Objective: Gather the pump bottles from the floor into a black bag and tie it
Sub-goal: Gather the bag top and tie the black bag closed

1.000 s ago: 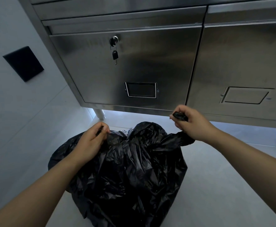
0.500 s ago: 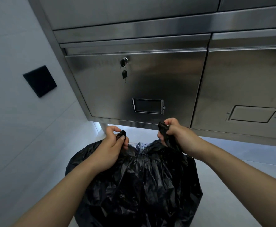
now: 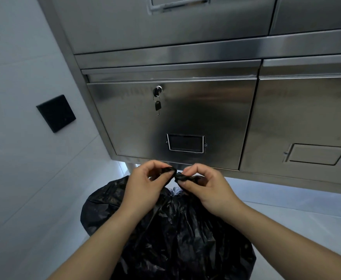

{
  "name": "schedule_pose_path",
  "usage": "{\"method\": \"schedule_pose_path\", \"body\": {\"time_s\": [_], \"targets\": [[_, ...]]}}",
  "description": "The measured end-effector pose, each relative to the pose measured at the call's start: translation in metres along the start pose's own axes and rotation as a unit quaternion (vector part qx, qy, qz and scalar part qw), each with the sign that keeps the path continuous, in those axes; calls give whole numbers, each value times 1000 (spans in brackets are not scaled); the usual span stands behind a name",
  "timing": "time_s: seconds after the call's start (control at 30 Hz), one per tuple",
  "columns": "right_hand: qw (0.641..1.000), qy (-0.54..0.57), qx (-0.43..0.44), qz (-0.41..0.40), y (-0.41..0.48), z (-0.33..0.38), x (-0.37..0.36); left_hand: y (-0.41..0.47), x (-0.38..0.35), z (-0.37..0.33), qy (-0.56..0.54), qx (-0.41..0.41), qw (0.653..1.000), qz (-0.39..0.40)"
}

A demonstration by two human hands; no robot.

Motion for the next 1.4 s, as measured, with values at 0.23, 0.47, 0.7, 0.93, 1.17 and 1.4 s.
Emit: {"method": "schedule_pose_path", "body": {"time_s": [0.23,0.47,0.7,0.93,1.17,1.4], "targets": [[995,44,5,-88,3,2,-14,-5,16,1,-2,22,1000,-21],[995,10,-2,-102,7,-3,-32,-15,30,10,-67,106,992,-21],[985,-60,71,-142,5,-2,-35,-18,23,8,-94,82,991,41],[995,-72,16,-68,8,-9,-35,-15,27,21,-19,70,997,11],[990,-117,-38,63,21,-13,-25,-11,35,23,-15,44,999,7],[982,-170,-44,71,22,-16,-10,-14,39,34,-39,81,995,-32]]}}
Point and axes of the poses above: each hand's wrist, its own y-axis towards the middle knuckle, its own x-axis out of the back of the hand, z = x × y, the point moved 6 cm from there along y, towards the middle knuckle, and after that the axes turned 11 degrees about -x, right-handed, at the moved point
